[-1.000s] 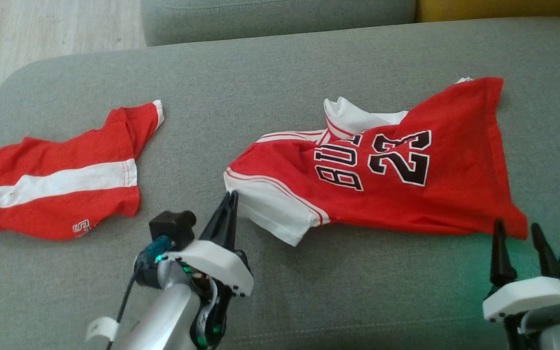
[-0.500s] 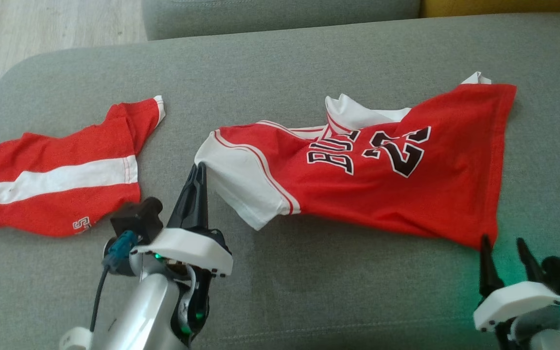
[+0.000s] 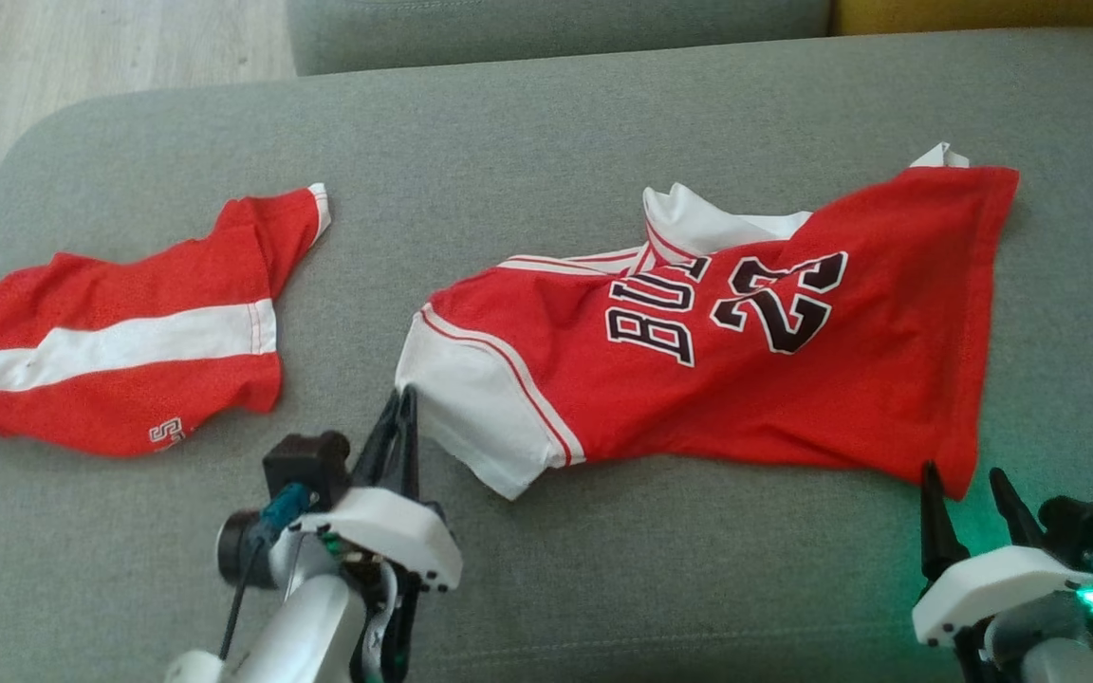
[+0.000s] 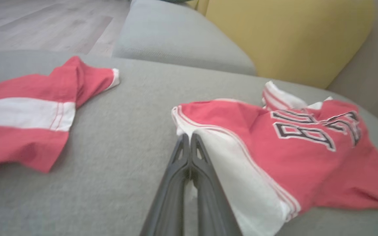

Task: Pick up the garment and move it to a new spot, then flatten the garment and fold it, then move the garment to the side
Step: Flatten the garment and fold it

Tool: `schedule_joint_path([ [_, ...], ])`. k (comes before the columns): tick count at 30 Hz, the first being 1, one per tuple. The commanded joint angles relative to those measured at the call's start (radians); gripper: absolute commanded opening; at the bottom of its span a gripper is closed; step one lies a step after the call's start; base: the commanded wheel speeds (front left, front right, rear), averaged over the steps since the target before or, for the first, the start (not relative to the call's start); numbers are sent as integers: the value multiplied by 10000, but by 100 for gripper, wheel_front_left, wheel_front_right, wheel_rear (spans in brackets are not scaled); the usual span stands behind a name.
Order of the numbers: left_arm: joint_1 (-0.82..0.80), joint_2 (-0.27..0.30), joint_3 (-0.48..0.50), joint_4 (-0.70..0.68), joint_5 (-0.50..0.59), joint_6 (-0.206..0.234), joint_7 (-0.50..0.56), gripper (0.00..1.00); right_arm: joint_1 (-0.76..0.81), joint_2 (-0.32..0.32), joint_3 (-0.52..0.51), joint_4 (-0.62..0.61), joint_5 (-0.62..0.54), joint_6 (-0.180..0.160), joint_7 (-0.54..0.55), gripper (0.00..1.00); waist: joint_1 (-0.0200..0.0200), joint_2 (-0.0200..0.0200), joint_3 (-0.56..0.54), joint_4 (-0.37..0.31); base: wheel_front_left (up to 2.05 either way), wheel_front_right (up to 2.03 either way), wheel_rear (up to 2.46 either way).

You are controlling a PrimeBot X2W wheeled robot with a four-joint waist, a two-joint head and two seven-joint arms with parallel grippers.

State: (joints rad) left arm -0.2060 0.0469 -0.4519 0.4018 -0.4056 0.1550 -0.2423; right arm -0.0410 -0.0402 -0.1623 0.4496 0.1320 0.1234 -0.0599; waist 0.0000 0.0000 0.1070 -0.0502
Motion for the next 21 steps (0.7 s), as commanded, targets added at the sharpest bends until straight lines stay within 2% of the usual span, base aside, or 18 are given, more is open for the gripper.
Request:
schedule_joint_path([
  [1, -211, 37, 344, -32, 67, 243, -18, 100, -382, -101, 200, -236, 21, 73, -27, 100, 0, 0, -13, 21, 0, 0, 0],
  [7, -378, 36, 394, 278, 53, 483, -85, 100, -454, -101, 59, -150, 221, 73, -96, 100, 0, 0, -70, 122, 0, 0, 0],
  [21, -275, 34, 262, -567, -101, 367, -192, 100, -980, -101, -429, 686, 1217, 73, 104, 100, 0, 0, -105, 351, 0, 0, 0],
])
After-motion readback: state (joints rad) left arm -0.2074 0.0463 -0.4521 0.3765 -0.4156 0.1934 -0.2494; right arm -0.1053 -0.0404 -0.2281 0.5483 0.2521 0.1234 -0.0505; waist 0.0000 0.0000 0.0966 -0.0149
